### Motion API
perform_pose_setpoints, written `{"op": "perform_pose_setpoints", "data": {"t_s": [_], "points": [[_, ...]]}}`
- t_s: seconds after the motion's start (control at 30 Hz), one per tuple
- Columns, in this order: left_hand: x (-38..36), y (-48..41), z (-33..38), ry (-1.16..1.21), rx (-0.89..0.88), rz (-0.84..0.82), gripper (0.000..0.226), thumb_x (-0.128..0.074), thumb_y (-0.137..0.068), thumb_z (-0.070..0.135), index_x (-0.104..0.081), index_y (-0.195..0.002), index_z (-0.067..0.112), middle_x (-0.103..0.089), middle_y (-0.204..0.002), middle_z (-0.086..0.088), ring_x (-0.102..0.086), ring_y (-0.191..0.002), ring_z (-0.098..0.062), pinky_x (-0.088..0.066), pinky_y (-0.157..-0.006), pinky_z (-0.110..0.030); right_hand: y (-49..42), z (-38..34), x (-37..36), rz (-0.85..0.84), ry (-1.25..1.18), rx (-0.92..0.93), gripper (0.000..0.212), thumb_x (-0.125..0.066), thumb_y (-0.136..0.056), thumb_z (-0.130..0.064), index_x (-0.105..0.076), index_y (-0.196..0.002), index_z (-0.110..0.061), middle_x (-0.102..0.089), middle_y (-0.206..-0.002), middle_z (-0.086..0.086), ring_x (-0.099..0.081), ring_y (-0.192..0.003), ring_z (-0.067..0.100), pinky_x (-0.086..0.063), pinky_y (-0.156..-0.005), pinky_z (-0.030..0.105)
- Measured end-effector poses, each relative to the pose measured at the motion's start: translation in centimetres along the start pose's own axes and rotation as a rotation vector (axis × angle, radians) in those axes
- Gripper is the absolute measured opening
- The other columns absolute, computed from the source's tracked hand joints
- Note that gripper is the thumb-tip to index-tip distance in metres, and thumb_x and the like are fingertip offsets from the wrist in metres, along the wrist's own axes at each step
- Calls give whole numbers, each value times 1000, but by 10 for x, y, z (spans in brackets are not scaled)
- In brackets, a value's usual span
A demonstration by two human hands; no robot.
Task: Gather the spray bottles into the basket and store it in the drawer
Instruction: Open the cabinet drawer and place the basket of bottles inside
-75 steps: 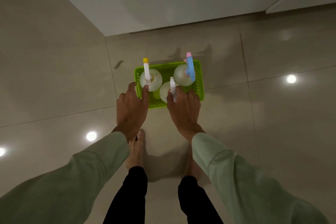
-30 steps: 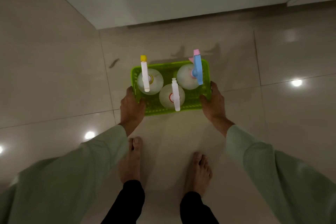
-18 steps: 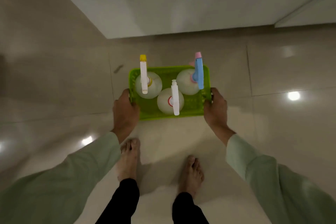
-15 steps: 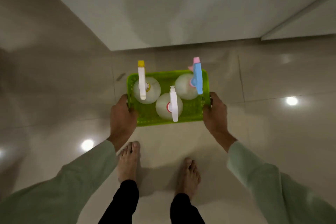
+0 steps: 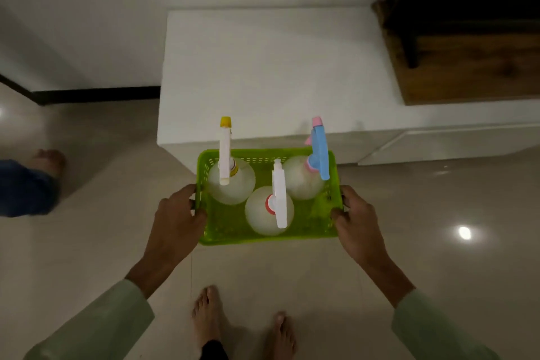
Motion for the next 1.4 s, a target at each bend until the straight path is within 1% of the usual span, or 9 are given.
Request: {"op": "perform_pose_setpoints", "data": {"t_s": [0.2, 0.5, 0.7, 0.9, 1.07, 1.17, 1.27, 1.33, 1.4], "points": [[38, -48, 56, 4, -62, 28, 34, -60, -79, -2, -69, -108, 14, -71, -75, 2, -70, -64, -16, -52, -51, -21, -52, -53, 38, -15, -41, 45, 26, -51, -79, 8, -63, -96, -8, -71, -86, 13, -66, -82, 35, -55, -72, 49], [48, -145, 81, 144, 48, -9, 35, -52, -78, -5, -66, -106, 8, -73, -81, -17, -72, -65, -36, -62, -65, -54, -150, -84, 31, -60, -40, -20, 24, -45, -81, 1, -60, -97, -8, -69, -96, 17, -68, -87, 39, -62, -64, 50], [43, -190, 82, 188, 141, -16, 36, -53, -80, -6, -64, -113, 6, -70, -96, -24, -72, -73, -42, -61, -67, -57, -200, -93, 15, -81, -20, -92, 29, -45, -79, -1, -61, -101, -11, -65, -105, 22, -66, -90, 43, -63, -59, 49], [50, -214, 86, 201, 135, -17, 32, -57, -81, -5, -63, -108, 10, -71, -90, -18, -73, -68, -36, -62, -57, -48, -220, -105, 9, -39, -33, -80, 24, -45, -81, -3, -58, -101, -9, -64, -106, 22, -64, -93, 44, -63, -57, 50], [50, -219, 85, 244, 115, -44, 45, -60, -84, 1, -59, -129, 8, -73, -96, -18, -73, -77, -34, -62, -68, -51, -220, -104, 4, -37, -54, -108, 22, -48, -82, -5, -58, -101, -13, -65, -105, 21, -63, -98, 43, -63, -58, 48], [51, -211, 76, 353, 130, -46, 50, -67, -90, 21, -52, -138, 17, -72, -108, -13, -72, -91, -30, -61, -77, -50, -207, -98, 1, -19, -182, -158, 29, -66, -86, -24, -57, -114, -24, -69, -109, 9, -68, -99, 29, -64, -70, 46], [61, -174, 63, 477, 121, 109, 52, -63, -91, 42, -50, -138, 23, -66, -123, -5, -68, -105, -25, -57, -91, -49, -166, -85, -2, 100, -401, -212, 56, -69, -87, -45, -49, -136, -27, -61, -123, -11, -65, -101, 7, -57, -85, 40], [62, -133, 52, 562, 90, 314, 42, -59, -93, 40, -55, -131, 23, -64, -125, -1, -66, -109, -22, -55, -94, -47, -129, -68, -9, 257, -587, -251, 49, -67, -89, -44, -53, -131, -25, -60, -122, -10, -63, -97, 2, -55, -81, 37], [35, -92, 40, 724, 162, 383, 30, -56, -97, 33, -58, -124, 19, -64, -123, -3, -65, -112, -25, -56, -90, -42, -97, -46, -31, 326, -737, -357, 27, -64, -93, -35, -59, -117, -24, -63, -113, -5, -64, -96, 7, -53, -75, 36]]}}
Point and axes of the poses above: each hand's wrist, its own y-axis away from the middle knuckle, its own x-axis out of the back of the hand, z = x × y, the point moved 7 cm from there along -y, towards the middle knuckle
